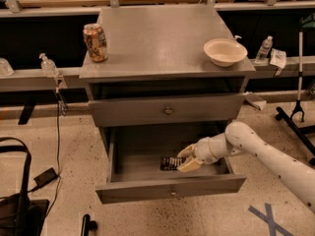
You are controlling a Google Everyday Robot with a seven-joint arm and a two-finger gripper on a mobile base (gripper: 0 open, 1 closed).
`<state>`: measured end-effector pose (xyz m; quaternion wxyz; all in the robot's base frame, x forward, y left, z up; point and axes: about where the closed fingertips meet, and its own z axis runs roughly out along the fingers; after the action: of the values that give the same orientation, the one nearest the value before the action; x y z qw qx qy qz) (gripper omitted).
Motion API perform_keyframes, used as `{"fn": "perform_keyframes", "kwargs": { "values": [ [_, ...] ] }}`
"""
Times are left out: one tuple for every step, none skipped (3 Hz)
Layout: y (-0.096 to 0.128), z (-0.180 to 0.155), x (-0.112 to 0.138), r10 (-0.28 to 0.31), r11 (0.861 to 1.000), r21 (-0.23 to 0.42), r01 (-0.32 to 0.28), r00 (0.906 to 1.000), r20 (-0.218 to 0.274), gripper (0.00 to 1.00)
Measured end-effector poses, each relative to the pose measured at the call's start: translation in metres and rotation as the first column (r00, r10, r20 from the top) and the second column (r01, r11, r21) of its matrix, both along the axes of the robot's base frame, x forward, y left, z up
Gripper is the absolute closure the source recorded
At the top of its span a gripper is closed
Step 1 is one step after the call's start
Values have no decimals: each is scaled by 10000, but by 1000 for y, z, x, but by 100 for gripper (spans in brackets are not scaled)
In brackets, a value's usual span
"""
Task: Place rxbar chocolate into middle drawer
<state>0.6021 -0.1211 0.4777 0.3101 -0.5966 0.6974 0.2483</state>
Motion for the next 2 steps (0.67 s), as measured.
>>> {"fn": "perform_keyframes", "kwargs": {
  "values": [
    [16,3,8,-28,9981,621,19,9999,150,100],
    [23,5,13,-202,9920,1247,180,9997,165,83]
  ]
}}
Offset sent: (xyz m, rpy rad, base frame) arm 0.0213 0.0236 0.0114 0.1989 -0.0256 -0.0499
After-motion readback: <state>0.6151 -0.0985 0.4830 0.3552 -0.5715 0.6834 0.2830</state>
